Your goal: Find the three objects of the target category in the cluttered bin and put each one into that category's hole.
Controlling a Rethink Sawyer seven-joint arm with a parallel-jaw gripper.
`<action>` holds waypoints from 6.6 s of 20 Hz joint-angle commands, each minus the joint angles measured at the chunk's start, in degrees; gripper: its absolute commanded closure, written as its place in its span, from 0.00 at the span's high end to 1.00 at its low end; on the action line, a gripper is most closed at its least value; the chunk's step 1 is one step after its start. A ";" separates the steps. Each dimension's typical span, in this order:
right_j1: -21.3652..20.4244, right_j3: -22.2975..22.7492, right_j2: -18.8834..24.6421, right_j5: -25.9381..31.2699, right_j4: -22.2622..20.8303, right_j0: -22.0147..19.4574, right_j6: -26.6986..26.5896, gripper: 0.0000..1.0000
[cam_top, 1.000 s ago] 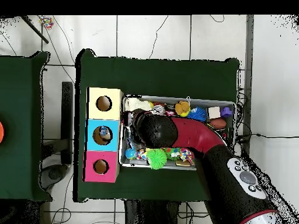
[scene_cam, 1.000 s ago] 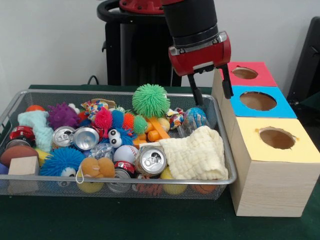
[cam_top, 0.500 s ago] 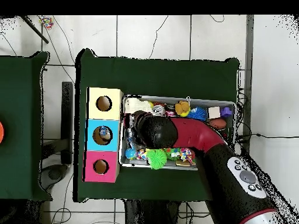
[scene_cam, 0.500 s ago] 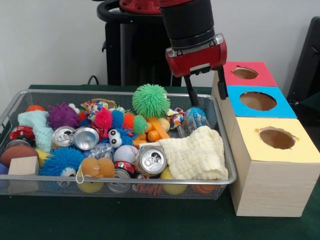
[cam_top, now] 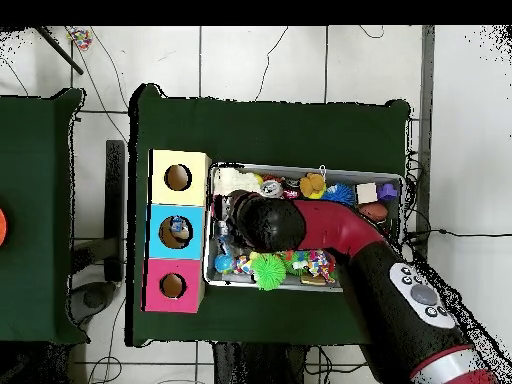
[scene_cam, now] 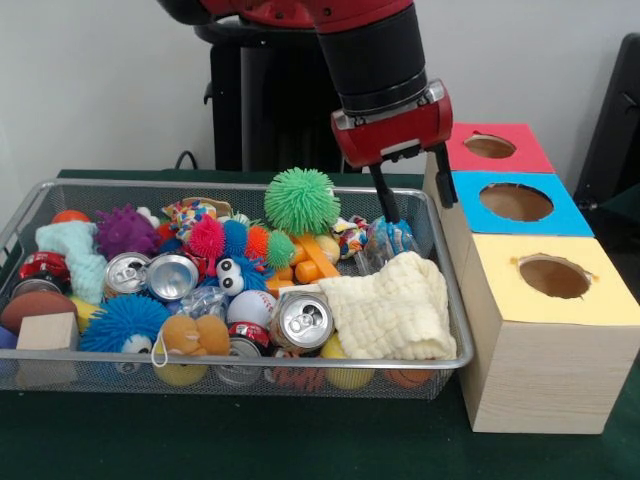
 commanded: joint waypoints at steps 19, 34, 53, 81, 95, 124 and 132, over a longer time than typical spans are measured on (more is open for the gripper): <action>-1.05 -25.59 0.56 25.91 -7.24 0.22 -8.13 1.00; 4.58 -30.04 -0.44 25.75 -7.93 1.02 -8.47 1.00; 10.83 -33.93 -3.34 19.24 -11.98 -4.87 -5.95 1.00; 1.57 -11.04 -7.49 4.99 -15.17 -5.43 0.34 1.00; 6.19 -20.55 -10.01 10.57 -15.21 -1.34 0.94 1.00; 10.64 -15.63 -9.84 -1.17 -15.22 -2.46 -0.10 1.00; 7.91 -10.54 -9.68 -4.80 -17.84 -4.38 -0.12 1.00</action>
